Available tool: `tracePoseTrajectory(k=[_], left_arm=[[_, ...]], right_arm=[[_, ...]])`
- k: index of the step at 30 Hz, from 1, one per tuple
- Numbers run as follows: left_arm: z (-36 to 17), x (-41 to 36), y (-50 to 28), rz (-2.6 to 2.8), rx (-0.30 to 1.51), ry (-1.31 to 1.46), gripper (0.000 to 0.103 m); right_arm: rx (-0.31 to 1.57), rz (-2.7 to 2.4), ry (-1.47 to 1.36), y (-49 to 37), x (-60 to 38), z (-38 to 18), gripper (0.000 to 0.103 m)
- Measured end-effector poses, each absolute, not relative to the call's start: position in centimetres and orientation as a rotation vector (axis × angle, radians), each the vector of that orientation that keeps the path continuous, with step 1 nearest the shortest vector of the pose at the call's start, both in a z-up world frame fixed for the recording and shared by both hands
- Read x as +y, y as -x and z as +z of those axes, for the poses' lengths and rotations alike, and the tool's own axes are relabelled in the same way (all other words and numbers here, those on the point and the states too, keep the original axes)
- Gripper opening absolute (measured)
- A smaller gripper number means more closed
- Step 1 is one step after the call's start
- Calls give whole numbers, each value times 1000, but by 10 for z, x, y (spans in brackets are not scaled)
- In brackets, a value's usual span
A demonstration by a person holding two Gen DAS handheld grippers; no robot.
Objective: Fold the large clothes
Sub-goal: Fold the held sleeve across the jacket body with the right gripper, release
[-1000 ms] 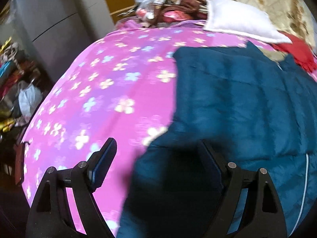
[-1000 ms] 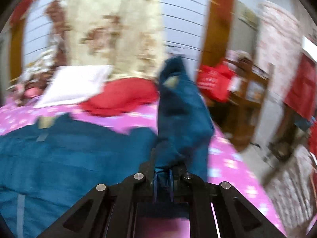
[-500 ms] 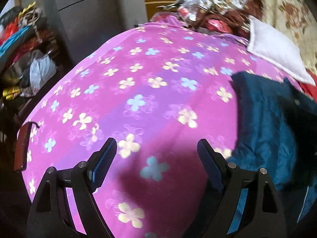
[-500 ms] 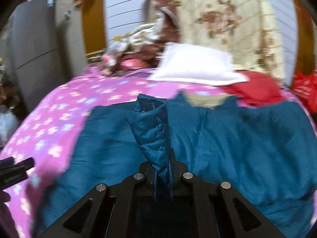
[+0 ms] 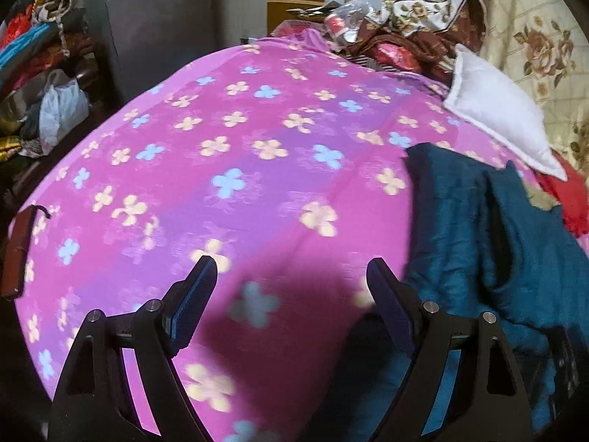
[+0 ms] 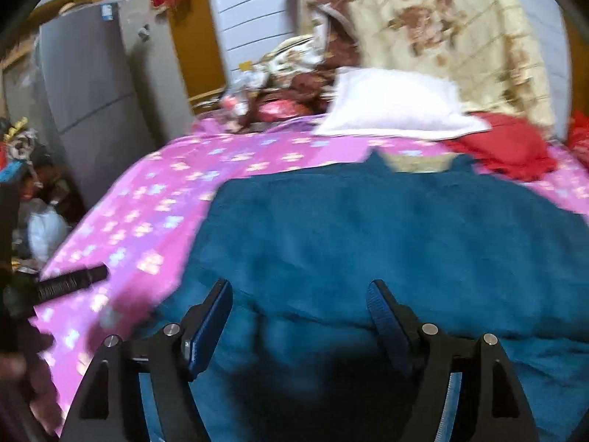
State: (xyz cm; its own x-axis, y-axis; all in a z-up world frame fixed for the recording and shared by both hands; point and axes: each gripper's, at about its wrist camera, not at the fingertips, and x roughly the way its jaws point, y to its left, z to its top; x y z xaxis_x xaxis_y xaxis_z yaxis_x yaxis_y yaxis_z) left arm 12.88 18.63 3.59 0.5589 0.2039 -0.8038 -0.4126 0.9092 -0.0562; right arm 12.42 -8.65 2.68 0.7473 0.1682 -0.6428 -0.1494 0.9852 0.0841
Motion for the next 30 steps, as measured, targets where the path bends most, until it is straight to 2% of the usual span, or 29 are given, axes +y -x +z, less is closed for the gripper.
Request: tracePoseTrajectory(k=[5, 11, 15, 18, 20, 24, 30], left_arm=[[55, 136, -134, 211, 822, 237, 83], [83, 63, -143, -111, 601, 139, 84], [36, 32, -184, -146, 753, 27, 83], [-3, 28, -199, -77, 889, -50, 85], [-9, 32, -194, -86, 920, -28, 85], [-9, 37, -178, -82, 975, 9, 84], [6, 37, -152, -49, 948, 70, 84]], right_arm=[[657, -117, -33, -94, -185, 39, 73], [546, -343, -206, -82, -322, 53, 74], [551, -260, -229, -104, -349, 50, 74], [669, -79, -243, -137, -347, 25, 74], [836, -15, -256, -155, -343, -6, 75], [923, 15, -240, -150, -347, -12, 76], [798, -142, -196, -129, -344, 19, 76]])
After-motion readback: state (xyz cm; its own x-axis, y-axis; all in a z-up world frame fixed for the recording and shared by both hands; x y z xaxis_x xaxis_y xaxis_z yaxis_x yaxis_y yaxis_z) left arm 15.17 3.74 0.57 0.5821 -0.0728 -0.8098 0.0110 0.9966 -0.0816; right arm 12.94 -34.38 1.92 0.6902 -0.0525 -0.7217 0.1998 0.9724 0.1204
